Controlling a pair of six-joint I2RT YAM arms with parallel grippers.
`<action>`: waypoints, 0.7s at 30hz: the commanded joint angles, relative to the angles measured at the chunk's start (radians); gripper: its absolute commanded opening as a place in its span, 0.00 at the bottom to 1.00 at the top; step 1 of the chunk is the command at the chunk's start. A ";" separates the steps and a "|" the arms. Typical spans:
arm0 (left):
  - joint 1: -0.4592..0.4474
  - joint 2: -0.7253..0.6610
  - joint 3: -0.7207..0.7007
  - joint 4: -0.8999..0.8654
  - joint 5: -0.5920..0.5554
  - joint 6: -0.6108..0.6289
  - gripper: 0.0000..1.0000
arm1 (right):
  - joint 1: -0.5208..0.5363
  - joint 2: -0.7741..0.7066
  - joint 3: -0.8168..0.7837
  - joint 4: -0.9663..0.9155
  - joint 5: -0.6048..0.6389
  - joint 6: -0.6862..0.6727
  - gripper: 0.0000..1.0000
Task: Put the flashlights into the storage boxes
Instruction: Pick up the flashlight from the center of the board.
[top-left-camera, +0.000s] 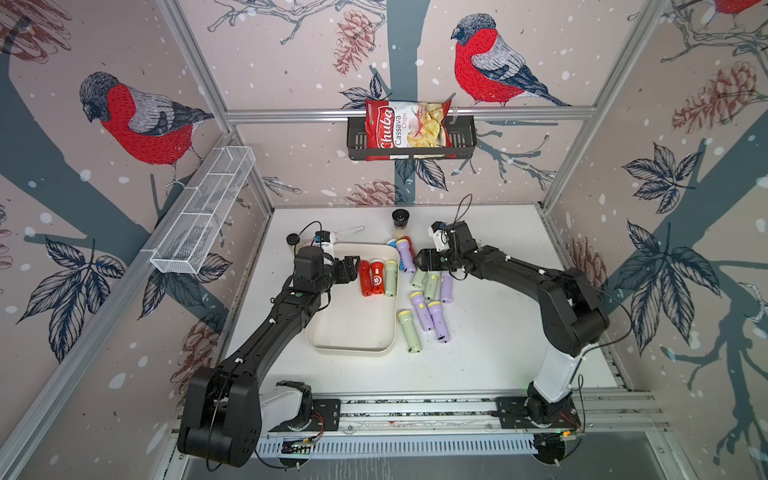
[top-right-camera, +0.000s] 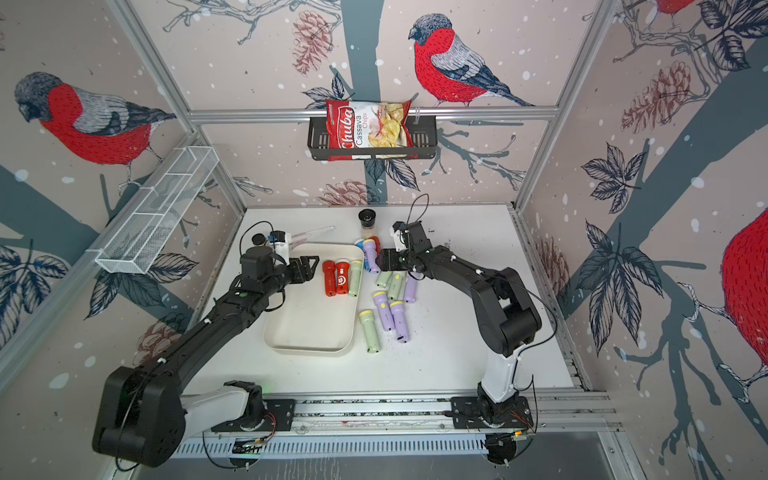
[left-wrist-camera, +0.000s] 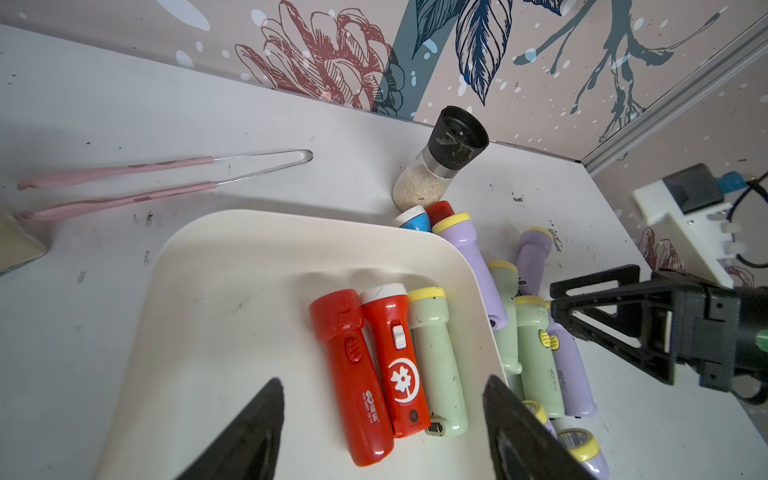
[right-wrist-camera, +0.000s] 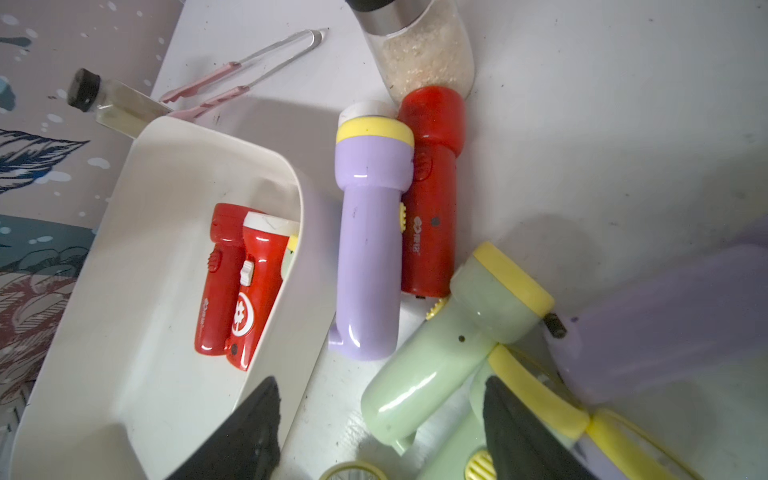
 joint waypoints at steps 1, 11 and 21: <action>0.002 0.001 0.005 0.035 0.014 -0.004 0.74 | 0.016 0.040 0.054 -0.067 0.059 -0.047 0.73; 0.005 0.002 0.019 0.023 0.007 0.003 0.74 | 0.082 0.180 0.222 -0.087 0.121 -0.087 0.65; 0.007 0.011 0.018 0.034 0.009 -0.006 0.74 | 0.090 0.294 0.336 -0.128 0.245 -0.038 0.58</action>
